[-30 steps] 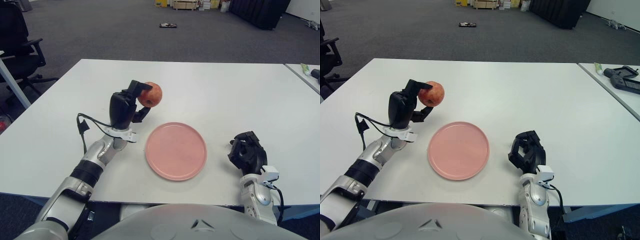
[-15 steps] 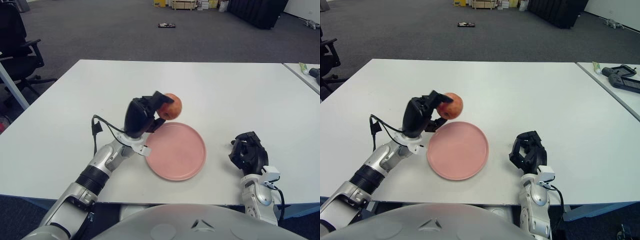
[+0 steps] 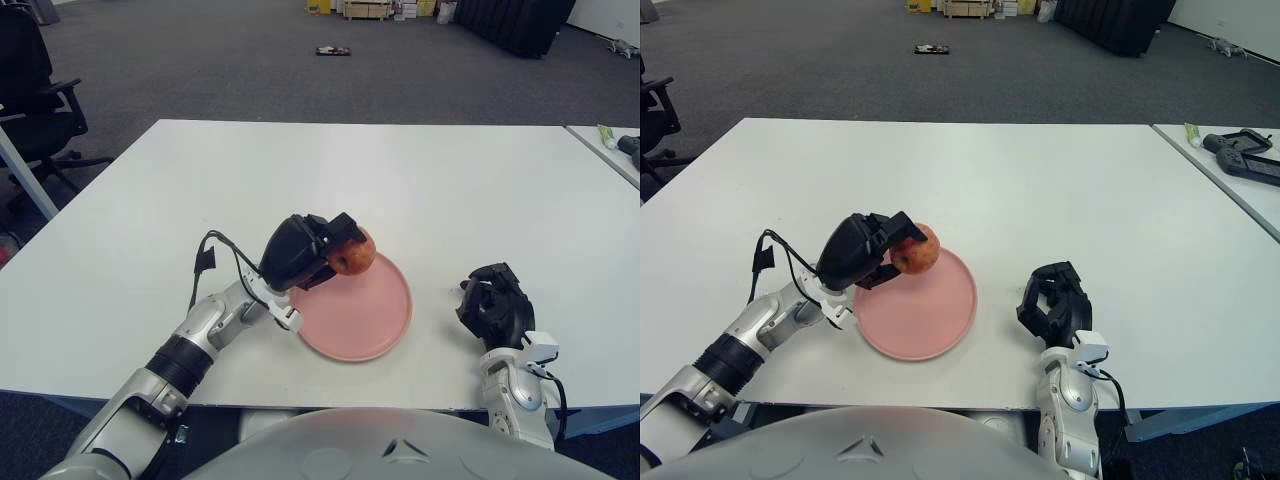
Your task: Put the apple into the plate.
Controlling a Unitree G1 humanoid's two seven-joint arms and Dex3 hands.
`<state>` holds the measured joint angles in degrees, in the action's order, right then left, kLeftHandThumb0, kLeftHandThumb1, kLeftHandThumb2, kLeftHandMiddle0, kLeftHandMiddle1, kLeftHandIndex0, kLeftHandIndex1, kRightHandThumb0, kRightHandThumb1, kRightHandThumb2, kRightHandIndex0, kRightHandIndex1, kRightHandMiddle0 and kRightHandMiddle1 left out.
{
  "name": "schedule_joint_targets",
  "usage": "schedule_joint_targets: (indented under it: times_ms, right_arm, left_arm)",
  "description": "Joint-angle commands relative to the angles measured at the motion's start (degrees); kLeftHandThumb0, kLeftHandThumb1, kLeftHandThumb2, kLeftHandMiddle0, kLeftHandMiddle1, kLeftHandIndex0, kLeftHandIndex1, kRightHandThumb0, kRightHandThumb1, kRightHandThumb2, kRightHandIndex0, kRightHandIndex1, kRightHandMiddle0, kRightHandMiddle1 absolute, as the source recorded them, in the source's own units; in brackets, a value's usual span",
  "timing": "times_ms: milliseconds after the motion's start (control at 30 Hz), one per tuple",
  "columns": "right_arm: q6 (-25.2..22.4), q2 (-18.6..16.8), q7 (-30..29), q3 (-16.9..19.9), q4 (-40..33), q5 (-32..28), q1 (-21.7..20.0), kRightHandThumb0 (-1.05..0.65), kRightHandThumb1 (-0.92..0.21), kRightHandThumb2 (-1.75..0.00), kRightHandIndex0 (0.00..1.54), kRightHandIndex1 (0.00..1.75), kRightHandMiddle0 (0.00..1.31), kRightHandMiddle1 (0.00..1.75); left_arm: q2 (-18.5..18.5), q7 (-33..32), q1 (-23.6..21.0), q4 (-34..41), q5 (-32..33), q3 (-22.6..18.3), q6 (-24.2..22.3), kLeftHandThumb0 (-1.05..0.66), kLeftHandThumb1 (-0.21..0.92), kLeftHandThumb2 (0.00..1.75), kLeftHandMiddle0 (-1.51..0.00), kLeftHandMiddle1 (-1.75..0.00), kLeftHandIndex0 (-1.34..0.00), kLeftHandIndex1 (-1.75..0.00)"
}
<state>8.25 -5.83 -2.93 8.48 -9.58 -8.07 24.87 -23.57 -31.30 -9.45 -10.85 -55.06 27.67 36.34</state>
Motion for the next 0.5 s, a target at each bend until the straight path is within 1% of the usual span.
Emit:
schedule_joint_targets:
  times_ms: [0,33,333,467]
  right_arm:
    - [-0.1,-0.4,0.1,0.0,-0.5,-0.8,-0.5,-0.42,-0.52,-1.07,1.10,1.75,0.45,1.75]
    - [-0.1,-0.4,0.1,0.0,-0.5,-0.9,-0.5,-0.42,-0.52,-1.07,1.10,1.75,0.45,1.75]
    - [0.2,-0.3,0.2,0.0,-0.5,-0.6,-0.4,-0.42,-0.51,-1.08,1.10,1.75,0.46,1.75]
    - [0.1,-0.3,0.2,0.1,-0.6,-0.6,-0.3,-0.42,-0.51,-1.08,1.09,1.75,0.46,1.75]
  left_arm:
    - [-0.5,3.2,-0.2,-0.3,-0.8,0.6,-1.8,-0.29,0.27,1.37,-1.24,-1.75,-1.05,-1.75]
    - [-0.6,3.9,-0.1,-0.3,-0.8,0.6,-2.0,-0.29,0.27,1.37,-1.24,-1.75,-1.05,-1.75]
    - [0.2,22.1,1.8,0.1,2.9,2.6,-9.9,-0.28,0.25,1.35,-1.21,-1.75,-1.02,-1.75]
    - [0.1,26.5,2.4,1.4,4.4,2.8,-12.2,-0.30,0.28,1.33,-1.19,-1.75,-0.99,-1.75]
